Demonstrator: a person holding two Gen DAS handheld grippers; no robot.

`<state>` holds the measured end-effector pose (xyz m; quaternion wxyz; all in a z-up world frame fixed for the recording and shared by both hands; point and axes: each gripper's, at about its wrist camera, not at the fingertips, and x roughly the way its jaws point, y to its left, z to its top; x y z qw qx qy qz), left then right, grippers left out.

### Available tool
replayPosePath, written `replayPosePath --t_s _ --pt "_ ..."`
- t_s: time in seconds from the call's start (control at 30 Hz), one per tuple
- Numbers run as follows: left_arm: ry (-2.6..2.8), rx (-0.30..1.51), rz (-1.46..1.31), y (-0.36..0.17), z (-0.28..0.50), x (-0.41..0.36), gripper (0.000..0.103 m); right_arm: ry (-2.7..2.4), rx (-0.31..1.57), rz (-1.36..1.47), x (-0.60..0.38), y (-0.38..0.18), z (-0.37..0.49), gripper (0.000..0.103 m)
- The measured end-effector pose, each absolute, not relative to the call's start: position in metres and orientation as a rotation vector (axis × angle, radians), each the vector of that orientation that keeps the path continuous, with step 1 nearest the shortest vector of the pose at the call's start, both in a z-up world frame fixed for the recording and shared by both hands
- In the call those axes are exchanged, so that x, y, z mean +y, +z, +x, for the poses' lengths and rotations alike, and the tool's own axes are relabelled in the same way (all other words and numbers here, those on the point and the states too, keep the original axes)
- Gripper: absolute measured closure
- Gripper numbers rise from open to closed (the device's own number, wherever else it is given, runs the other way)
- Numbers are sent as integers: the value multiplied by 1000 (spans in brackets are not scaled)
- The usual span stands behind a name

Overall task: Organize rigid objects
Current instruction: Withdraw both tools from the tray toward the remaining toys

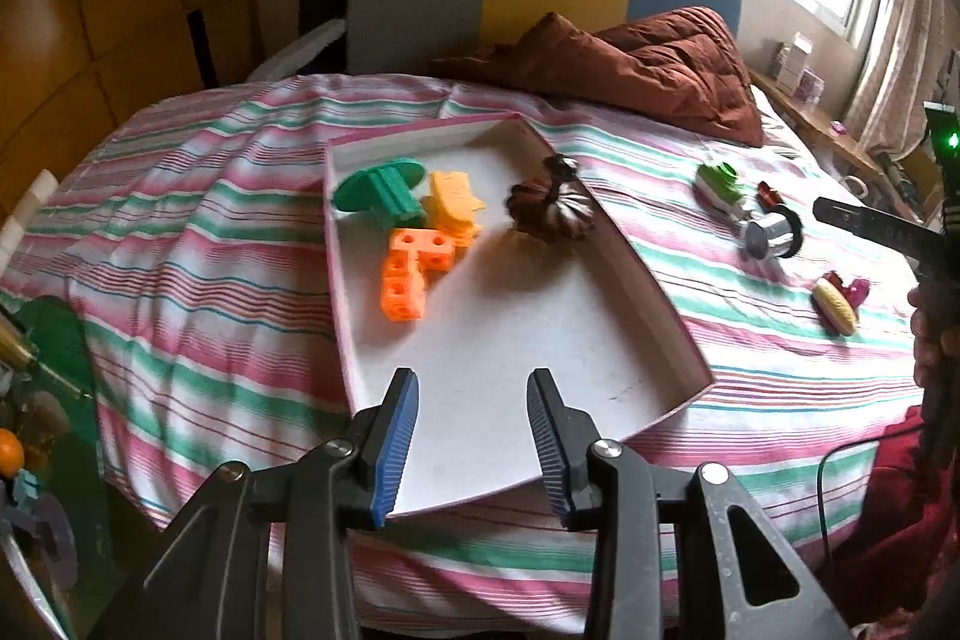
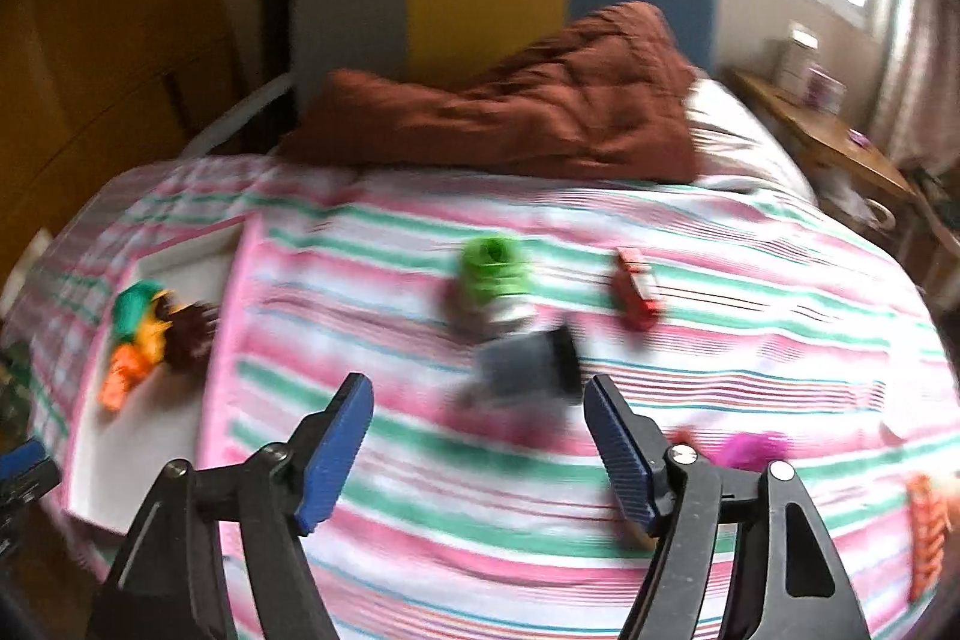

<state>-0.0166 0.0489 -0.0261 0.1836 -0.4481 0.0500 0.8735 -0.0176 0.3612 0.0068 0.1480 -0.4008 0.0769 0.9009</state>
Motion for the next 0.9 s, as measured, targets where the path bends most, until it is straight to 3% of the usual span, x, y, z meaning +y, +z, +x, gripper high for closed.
replayPosePath --t_s 0.27,0.47,0.9 --pt "2340 116 -1273 -22 -19 81 65 2371 362 -1017 455 -1 21 28" --pt "2265 162 -1248 -13 -23 126 65 2279 607 -932 494 -6 45 28" --pt "2099 128 -1318 -18 -70 235 65 2326 672 -920 489 -3 47 23"
